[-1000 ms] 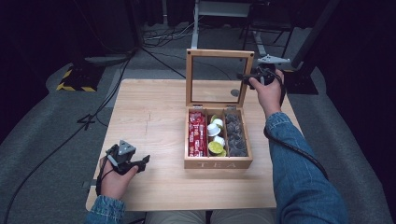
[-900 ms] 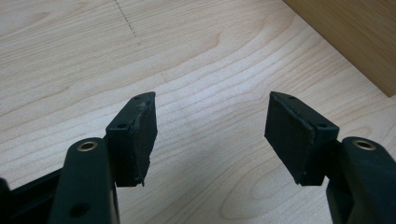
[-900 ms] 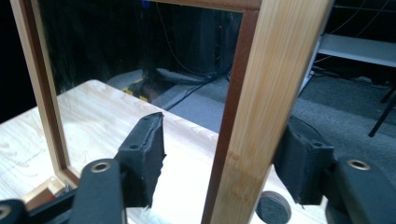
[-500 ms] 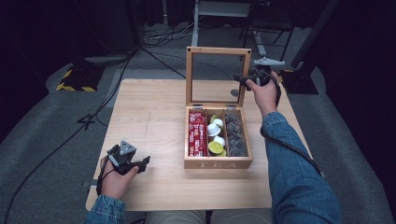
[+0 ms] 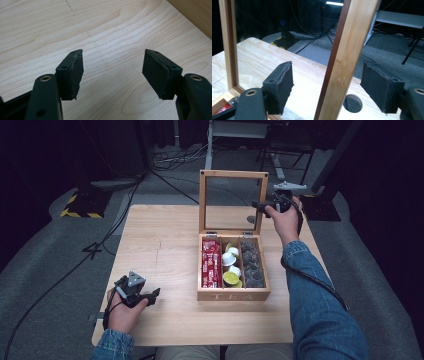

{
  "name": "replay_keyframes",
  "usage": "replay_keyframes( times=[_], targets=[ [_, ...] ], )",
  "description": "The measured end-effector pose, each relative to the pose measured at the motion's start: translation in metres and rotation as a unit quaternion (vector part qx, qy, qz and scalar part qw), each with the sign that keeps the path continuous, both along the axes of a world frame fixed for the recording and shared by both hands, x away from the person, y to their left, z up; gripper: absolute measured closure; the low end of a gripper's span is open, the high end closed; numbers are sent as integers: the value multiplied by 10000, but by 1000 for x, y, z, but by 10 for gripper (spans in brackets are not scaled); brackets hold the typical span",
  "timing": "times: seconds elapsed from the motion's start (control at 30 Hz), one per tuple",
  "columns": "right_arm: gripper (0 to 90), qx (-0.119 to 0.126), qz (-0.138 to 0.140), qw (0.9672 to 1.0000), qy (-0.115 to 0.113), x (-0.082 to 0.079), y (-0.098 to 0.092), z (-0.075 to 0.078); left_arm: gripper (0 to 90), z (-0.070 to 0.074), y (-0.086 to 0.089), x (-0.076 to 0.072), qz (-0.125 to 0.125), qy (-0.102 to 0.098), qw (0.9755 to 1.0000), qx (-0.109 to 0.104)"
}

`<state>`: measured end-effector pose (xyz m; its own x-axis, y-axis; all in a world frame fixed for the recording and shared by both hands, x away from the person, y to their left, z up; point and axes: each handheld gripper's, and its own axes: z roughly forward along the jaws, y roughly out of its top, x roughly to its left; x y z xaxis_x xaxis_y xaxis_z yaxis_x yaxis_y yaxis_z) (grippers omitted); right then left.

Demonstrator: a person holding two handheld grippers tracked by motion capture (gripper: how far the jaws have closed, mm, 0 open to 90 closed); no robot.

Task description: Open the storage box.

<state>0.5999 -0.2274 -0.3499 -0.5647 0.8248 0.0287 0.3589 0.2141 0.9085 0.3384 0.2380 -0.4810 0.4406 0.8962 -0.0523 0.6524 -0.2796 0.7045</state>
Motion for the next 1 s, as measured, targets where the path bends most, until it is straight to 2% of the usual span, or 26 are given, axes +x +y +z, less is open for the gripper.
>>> replay_keyframes(
  times=[0.1,0.23,0.33,0.43,0.6,0.67,0.8,1.0],
  targets=[
    [274,40,-1,10000,2,-4,-3,5,338,0,0,0,10,-1,10000,-9],
    [320,107,54,9998,179,-18,-6,17,339,1,1,0,4,-8,10000,-11],
    [326,137,123,9997,169,-23,-6,21,339,1,0,0,-7,-3,10000,-16],
    [320,86,353,9992,175,-37,-1,32,339,2,0,0,-26,3,10000,-2],
    [301,35,538,9984,155,-49,4,38,339,2,-2,0,-36,3,10000,-22],
    [304,-13,651,9978,130,-61,7,42,339,3,-2,1,-53,0,10000,-17],
    [329,19,784,9969,111,-71,8,45,339,4,-4,1,-75,-23,10000,-18],
    [366,108,1032,9946,91,-95,11,49,339,5,-8,2,-87,-29,10000,-21]
  ],
)
